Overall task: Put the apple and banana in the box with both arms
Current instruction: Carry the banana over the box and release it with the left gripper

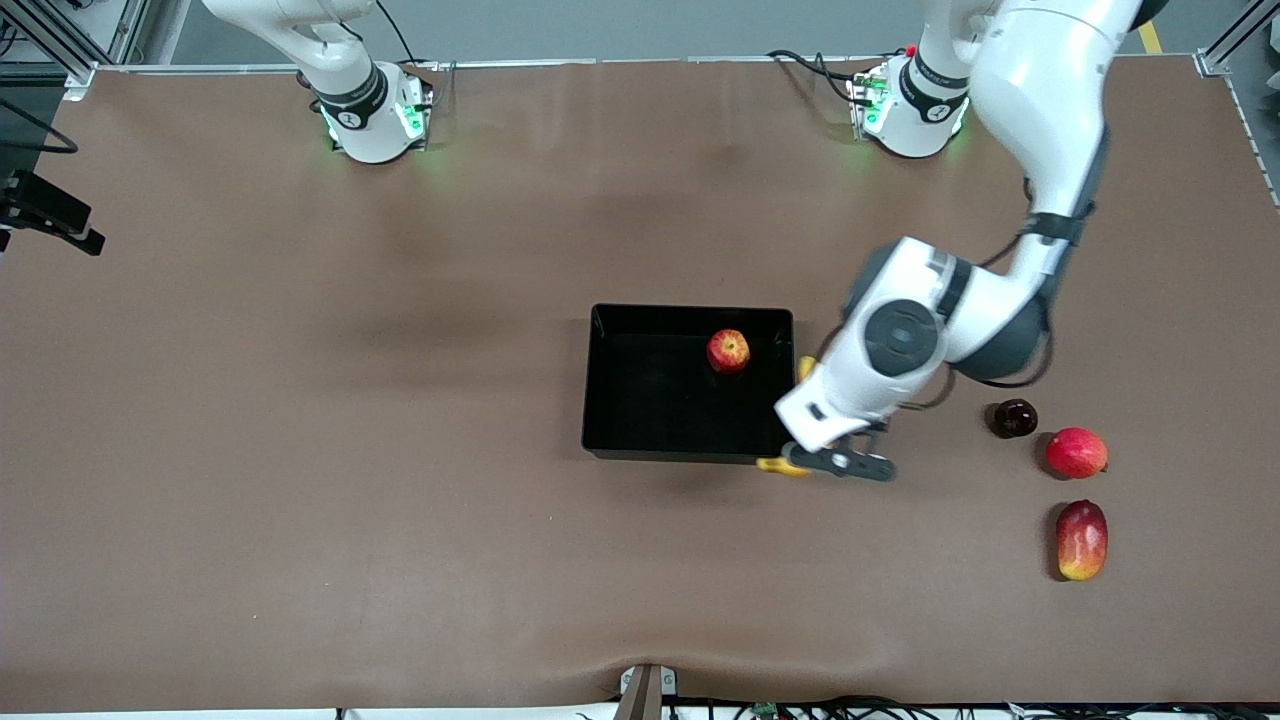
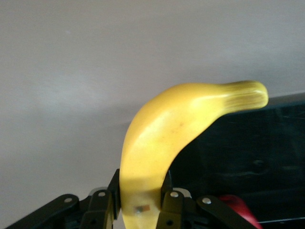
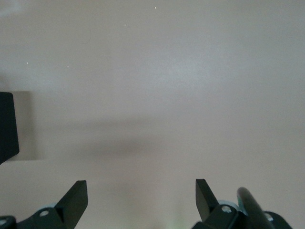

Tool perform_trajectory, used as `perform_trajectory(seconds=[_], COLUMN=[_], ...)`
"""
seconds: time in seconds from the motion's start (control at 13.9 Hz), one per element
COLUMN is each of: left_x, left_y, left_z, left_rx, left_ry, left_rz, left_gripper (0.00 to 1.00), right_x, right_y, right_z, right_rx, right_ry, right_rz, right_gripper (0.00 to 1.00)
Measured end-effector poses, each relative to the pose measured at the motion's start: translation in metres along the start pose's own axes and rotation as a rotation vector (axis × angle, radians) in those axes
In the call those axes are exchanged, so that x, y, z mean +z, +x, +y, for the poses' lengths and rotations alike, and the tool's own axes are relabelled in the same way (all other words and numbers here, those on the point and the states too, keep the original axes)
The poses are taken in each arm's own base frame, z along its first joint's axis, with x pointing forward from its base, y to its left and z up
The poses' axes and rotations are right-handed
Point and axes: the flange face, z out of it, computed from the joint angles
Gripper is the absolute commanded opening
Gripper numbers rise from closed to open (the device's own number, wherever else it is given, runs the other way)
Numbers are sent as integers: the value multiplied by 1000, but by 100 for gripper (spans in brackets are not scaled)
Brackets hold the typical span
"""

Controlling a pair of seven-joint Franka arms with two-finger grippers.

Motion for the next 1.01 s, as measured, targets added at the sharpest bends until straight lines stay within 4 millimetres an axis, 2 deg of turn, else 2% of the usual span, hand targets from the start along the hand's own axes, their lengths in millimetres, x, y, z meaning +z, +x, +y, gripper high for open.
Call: perform_trajectory(seconds=[0.22, 0.36, 0.5, 0.72, 1.01], left_x=[-2, 4, 19, 49, 81], left_y=[-25, -38, -51, -64, -57], left_z=[87, 128, 160, 187, 190], left_rx=[-28, -57, -99, -114, -119], left_ry=[-4, -8, -5, 2, -23], left_rz=[10, 8, -8, -30, -17], left_gripper=[0, 0, 0, 0, 0], right_x=[1, 1, 2, 2, 3], right_y=[-1, -1, -1, -2, -1], right_z=[1, 2, 5, 6, 6], right_rx=[3, 4, 9, 11, 11], right_ry=[0, 0, 1, 1, 1], right_rz=[-5, -7, -12, -17, -21], right_gripper=[100, 100, 100, 100, 100])
